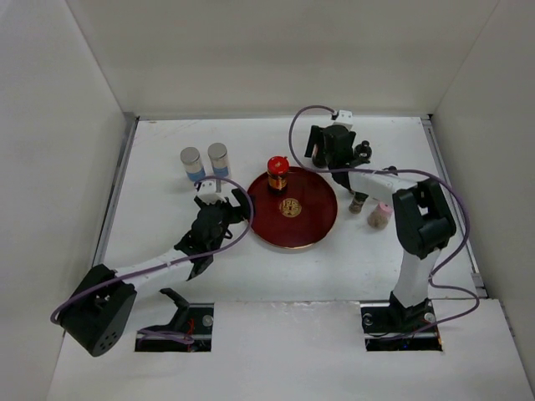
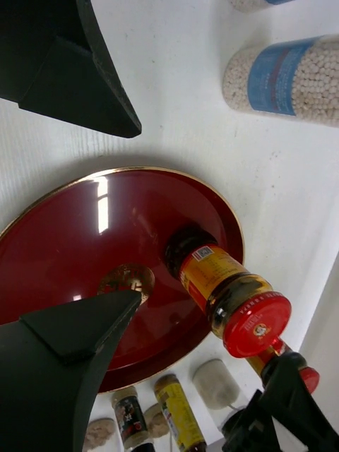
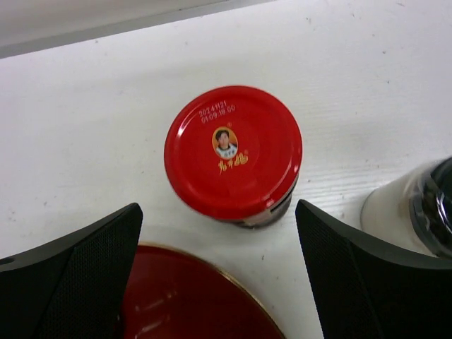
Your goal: Organize the condiment bottles
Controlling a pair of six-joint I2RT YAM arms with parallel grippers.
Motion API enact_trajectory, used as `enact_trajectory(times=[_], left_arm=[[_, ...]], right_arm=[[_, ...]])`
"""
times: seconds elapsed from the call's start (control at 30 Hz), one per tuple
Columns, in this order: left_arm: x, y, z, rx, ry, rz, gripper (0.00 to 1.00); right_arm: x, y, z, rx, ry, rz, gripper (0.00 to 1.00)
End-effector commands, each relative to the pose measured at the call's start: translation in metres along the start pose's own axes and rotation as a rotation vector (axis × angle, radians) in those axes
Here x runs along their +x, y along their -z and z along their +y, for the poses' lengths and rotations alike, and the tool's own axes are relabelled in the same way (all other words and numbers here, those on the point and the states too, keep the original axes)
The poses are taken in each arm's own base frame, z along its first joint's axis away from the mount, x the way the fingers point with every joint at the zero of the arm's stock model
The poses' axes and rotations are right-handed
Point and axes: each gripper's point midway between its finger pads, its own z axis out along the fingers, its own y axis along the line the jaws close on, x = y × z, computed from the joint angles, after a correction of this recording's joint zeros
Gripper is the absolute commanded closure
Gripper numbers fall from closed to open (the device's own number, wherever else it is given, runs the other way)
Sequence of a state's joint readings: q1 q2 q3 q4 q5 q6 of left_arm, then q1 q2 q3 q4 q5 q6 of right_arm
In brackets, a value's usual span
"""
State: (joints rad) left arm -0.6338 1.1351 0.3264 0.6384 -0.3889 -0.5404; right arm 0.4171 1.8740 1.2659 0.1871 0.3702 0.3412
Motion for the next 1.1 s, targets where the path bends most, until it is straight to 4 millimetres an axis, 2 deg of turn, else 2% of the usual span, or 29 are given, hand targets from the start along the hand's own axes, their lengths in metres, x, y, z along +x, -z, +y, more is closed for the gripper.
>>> enact_trajectory(times=[0.0,0.23,0.4,0.53,0.67,0.73,0.8,0.9,1.07], left_arm=[[-0.013,-0.004,-0.017,0.08,0.058,-0.048,0.1],[-0.008,-0.008,-0.015,0.075,0.056,-0.032,0.1],[-0.009,-0.009,-0.01,0.063,0.058,-0.035,0.1],[-0.007,-0.01,-0.008,0.057,0.059,-0.03,0.1],[-0.004,-0.011,-0.008,0.056,0.062,-0.02,0.1],[-0.006,-0.011,-0.008,0.056,0.067,-0.025,0.1],[-0.006,-0.01,-0.006,0.054,0.076,-0.028,0.1],[-0.007,-0.009,-0.006,0.066,0.106,-0.025,0.1],[-0.007,-0.01,-0.001,0.07,0.133,-0.026,0.1]], right_arm=[[-0.019,-0.016,-0.011,0.052,0.043,-0.033,0.08],[-0.02,-0.036,-0.016,0.071,0.06,-0.034,0.13],[-0.032,-0.036,-0.01,0.048,0.073,-0.096,0.39],[-0.064,-0.007,0.004,-0.017,0.029,-0.21,0.48],[-0.1,0.034,0.012,-0.08,-0.004,-0.284,0.51],[-0.108,0.054,0.016,-0.109,-0.023,-0.302,0.51],[-0.105,0.072,0.023,-0.138,-0.024,-0.298,0.51],[-0.09,0.091,0.031,-0.167,-0.027,-0.281,0.51],[-0.067,0.1,0.047,-0.221,-0.063,-0.237,0.52]])
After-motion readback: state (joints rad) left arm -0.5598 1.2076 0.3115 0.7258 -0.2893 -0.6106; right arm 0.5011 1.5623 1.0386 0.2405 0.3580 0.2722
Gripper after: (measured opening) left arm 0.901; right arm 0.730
